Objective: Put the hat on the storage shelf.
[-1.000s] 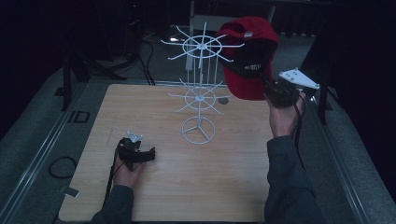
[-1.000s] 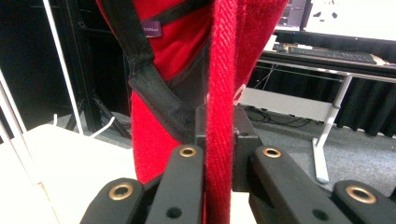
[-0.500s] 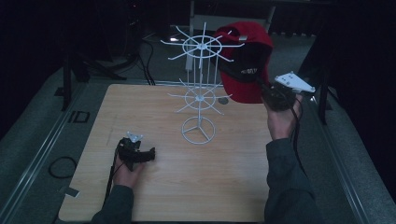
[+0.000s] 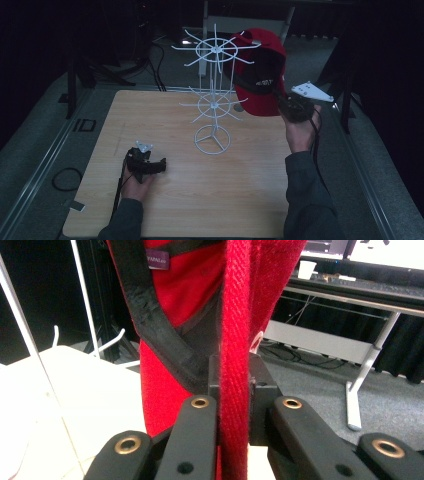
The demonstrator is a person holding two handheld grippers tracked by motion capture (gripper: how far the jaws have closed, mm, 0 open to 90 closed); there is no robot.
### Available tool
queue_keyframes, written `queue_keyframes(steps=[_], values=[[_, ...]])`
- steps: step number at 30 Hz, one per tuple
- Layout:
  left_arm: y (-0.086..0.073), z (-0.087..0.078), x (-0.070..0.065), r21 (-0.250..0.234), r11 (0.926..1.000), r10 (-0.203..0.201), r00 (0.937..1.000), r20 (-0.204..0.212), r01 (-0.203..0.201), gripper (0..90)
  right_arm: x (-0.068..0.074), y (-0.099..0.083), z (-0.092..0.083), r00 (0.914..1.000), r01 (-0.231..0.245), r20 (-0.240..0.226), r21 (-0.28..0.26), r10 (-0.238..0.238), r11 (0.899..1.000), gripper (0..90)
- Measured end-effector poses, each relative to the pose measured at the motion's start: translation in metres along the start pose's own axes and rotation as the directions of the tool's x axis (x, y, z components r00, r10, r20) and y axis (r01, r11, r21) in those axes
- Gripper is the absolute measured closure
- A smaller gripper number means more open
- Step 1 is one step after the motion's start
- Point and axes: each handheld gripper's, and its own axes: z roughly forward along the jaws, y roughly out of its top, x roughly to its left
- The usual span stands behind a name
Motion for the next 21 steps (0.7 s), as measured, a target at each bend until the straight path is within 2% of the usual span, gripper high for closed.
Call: queue_keyframes(steps=[10,17,21], values=[[0.0,0.0,0.0,-0.002,1.0,-0.002,1.0,0.0,0.002,8.5,-0.002,-0.013,0.004,0.9998,-0.016,-0.012,0.03,0.017,0.999,83.6],[0.0,0.0,0.0,-0.002,1.0,-0.003,1.0,0.0,0.003,8.5,-0.002,-0.015,0.005,0.999,-0.007,-0.043,0.051,0.009,0.999,79.9],[0.0,0.0,0.0,-0.001,1.0,-0.002,1.0,0.0,0.002,8.5,-0.002,-0.016,0.005,0.9989,-0.012,-0.045,0.049,0.014,0.999,79.3]])
